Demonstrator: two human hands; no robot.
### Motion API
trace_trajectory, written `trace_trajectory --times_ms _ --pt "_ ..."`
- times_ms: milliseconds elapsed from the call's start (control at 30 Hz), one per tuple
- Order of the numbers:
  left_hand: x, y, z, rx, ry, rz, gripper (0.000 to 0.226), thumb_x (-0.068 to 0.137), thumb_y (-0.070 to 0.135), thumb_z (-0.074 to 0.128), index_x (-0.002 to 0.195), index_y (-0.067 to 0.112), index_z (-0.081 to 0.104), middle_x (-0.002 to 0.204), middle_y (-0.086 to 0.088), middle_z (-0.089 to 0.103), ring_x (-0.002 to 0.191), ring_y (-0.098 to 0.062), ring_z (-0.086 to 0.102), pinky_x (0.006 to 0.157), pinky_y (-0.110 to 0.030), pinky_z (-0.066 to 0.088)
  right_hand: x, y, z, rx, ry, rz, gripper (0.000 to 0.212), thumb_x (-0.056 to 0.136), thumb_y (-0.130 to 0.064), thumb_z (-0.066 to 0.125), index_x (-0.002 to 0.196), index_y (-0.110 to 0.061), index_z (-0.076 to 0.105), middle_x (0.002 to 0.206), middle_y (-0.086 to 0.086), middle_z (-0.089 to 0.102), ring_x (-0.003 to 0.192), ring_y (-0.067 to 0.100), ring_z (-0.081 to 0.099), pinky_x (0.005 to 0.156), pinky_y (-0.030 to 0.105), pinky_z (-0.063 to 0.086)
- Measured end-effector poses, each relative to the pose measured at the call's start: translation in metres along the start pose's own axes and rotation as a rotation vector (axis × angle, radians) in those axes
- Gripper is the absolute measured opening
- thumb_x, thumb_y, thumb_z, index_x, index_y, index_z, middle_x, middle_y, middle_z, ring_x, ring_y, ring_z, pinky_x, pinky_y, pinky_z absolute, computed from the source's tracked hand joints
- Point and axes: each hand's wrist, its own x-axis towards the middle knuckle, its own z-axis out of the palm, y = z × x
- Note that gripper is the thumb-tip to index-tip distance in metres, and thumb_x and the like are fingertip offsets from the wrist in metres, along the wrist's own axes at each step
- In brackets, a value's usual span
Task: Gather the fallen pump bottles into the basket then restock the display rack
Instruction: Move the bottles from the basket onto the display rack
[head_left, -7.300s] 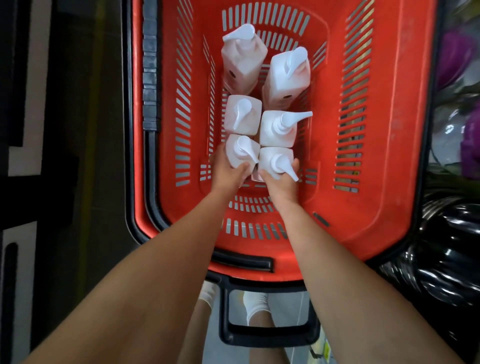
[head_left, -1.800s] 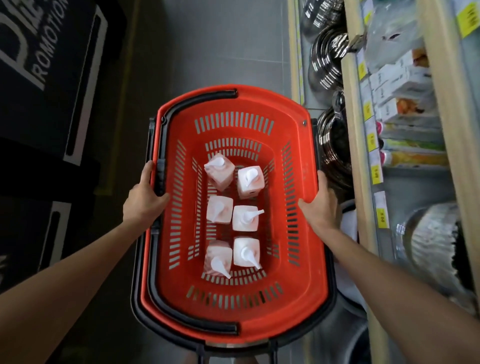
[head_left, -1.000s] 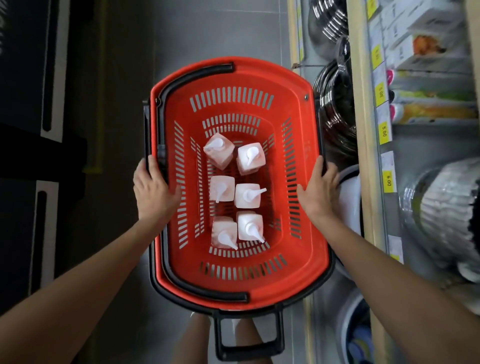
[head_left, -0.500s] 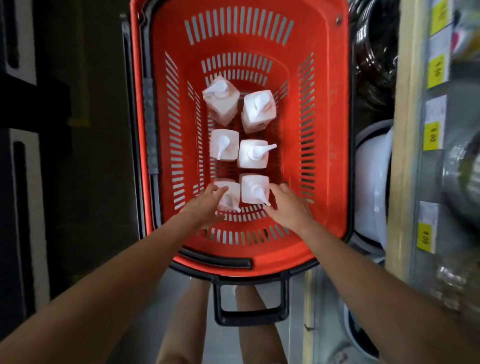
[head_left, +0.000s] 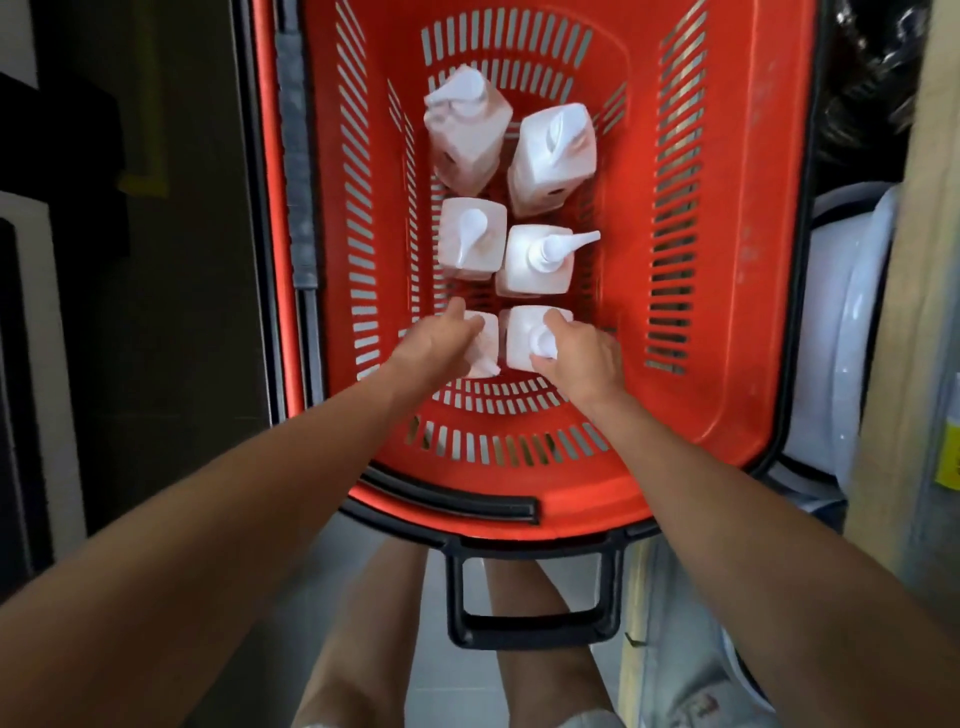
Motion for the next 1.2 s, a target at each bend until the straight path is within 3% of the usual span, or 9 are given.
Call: trace_trajectory --times_ms 167,333,533,667,800,933,1000,1067,1200 --pt "-0.015 -0.01 -0.032 -0.188 0.117 -0.034 0.048 0.085 0.019 0.067 0.13 0.01 0.05 0.134 -0.012 0.046 0.116 -0.031 0.052 0.093 -0.036 0.044 -0.009 -0.003 -0.031 0.086 0.021 0.025 0.049 0.086 -0.033 0.064 0.128 -0.012 0.05 0.111 0.017 0.066 0.104 0.038 0.06 0.08 0.039 0.045" --pt "-0.07 -0.012 -0.08 -0.271 0.203 -0.054 0.049 0.079 0.022 0.074 0.122 0.009 0.056 0.117 -0.013 0.056 0.106 -0.03 0.057 0.086 -0.035 0.046 -0.047 -0.016 -0.089 0.225 0.039 0.1 0.049 0.079 -0.034 0.068 0.122 -0.015 0.055 0.107 0.016 0.067 0.101 0.038 0.061 0.07 0.033 0.039" --pt "-0.162 0.009 -0.175 -0.353 0.34 -0.111 0.043 0.077 0.024 0.075 0.114 0.007 0.061 0.109 -0.013 0.059 0.095 -0.028 0.058 0.076 -0.033 0.045 -0.118 -0.048 -0.193 0.192 0.125 0.093 0.04 0.078 -0.033 0.066 0.111 -0.012 0.057 0.108 0.021 0.066 0.103 0.04 0.061 0.073 0.037 0.044" --pt "-0.23 0.025 -0.228 -0.365 0.433 -0.162 0.039 0.076 0.026 0.074 0.109 0.008 0.061 0.103 -0.008 0.059 0.086 -0.023 0.057 0.071 -0.035 0.05 -0.17 -0.074 -0.261 0.204 0.185 0.041 0.044 0.078 -0.035 0.066 0.116 -0.016 0.056 0.108 0.019 0.066 0.101 0.039 0.061 0.068 0.033 0.039" --pt "-0.293 0.042 -0.275 -0.364 0.537 -0.231 0.033 0.077 0.025 0.071 0.1 0.004 0.062 0.091 -0.009 0.059 0.075 -0.019 0.051 0.061 -0.029 0.036 -0.208 -0.096 -0.321 0.165 0.224 -0.052 0.039 0.078 -0.034 0.067 0.112 -0.016 0.058 0.11 0.014 0.066 0.104 0.036 0.06 0.065 0.03 0.035" --pt "-0.356 0.051 -0.321 -0.331 0.657 -0.296 0.025 0.078 0.026 0.064 0.069 0.005 0.053 0.068 -0.009 0.056 0.07 -0.031 0.057 0.056 -0.029 0.034 -0.237 -0.127 -0.374 0.133 0.307 -0.146 0.039 0.077 -0.036 0.067 0.112 -0.018 0.061 0.114 0.012 0.067 0.107 0.033 0.06 0.073 0.033 0.041" --pt "-0.385 0.05 -0.338 -0.318 0.703 -0.328 0.025 0.077 0.025 0.061 0.063 0.005 0.053 0.056 -0.006 0.048 0.062 -0.033 0.055 0.051 -0.028 0.032 -0.248 -0.143 -0.395 0.127 0.344 -0.181 0.035 0.075 -0.037 0.067 0.104 -0.018 0.061 0.11 0.013 0.067 0.104 0.035 0.061 0.071 0.034 0.04" --pt "-0.412 0.046 -0.351 -0.328 0.745 -0.358 0.023 0.075 0.024 0.058 0.066 0.003 0.058 0.057 -0.008 0.051 0.052 -0.026 0.045 0.044 -0.027 0.029 -0.259 -0.162 -0.411 0.117 0.361 -0.237 0.033 0.074 -0.038 0.066 0.098 -0.016 0.061 0.107 0.015 0.067 0.1 0.036 0.061 0.068 0.033 0.038" --pt "-0.467 0.031 -0.368 -0.36 0.86 -0.43 0.03 0.074 0.023 0.059 0.056 0.006 0.044 0.058 -0.008 0.049 0.054 -0.024 0.044 0.045 -0.027 0.03 -0.28 -0.206 -0.438 0.095 0.381 -0.337 0.035 0.077 -0.038 0.064 0.106 -0.019 0.061 0.111 0.014 0.066 0.103 0.036 0.06 0.072 0.032 0.042"
